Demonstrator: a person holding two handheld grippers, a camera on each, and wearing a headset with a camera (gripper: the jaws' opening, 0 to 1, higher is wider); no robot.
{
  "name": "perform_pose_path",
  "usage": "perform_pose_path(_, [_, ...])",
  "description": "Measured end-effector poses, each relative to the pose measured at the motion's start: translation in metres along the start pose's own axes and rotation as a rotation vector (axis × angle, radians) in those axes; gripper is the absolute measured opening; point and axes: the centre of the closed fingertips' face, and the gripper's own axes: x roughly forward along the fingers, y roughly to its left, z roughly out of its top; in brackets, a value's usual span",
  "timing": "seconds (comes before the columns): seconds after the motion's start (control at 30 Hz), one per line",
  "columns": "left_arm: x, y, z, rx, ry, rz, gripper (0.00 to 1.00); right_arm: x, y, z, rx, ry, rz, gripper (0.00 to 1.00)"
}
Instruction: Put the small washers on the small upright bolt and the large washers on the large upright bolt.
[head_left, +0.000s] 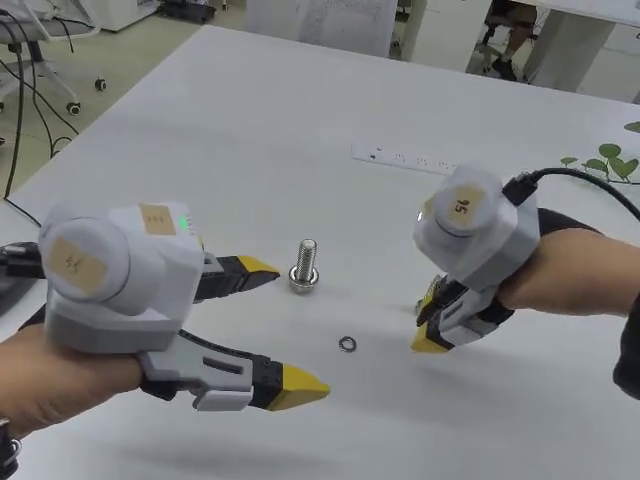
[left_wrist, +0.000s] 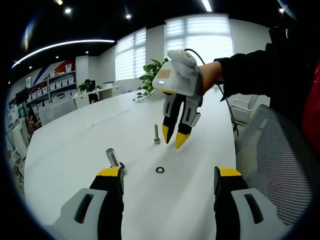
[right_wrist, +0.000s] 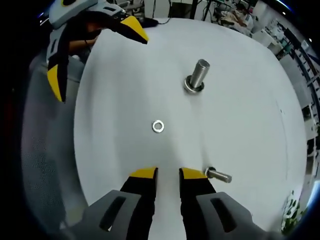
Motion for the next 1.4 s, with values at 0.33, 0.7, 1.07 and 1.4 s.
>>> perform_pose_path(0.33, [-0.002, 0.0, 0.0, 0.0, -0.002, 0.005, 0.73, 0.012, 0.008, 0.031, -0.058, -0.017, 0.022, 0.19])
perform_pose_path(0.7, [-0.004, 0.001, 0.001, -0.002, -0.005, 0.012, 0.73, 0.029, 0.012, 0.046, -0.104, 0.003, 0.045, 0.18])
perform_pose_path(1.07, [-0.004, 0.002, 0.001, -0.003, -0.007, 0.016, 0.73, 0.038, 0.014, 0.048, -0.117, 0.024, 0.064, 0.18])
perform_pose_path(1.4, [-0.005, 0.002, 0.0, -0.006, -0.01, 0.018, 0.73, 0.04, 0.015, 0.047, -0.115, 0.037, 0.072, 0.18])
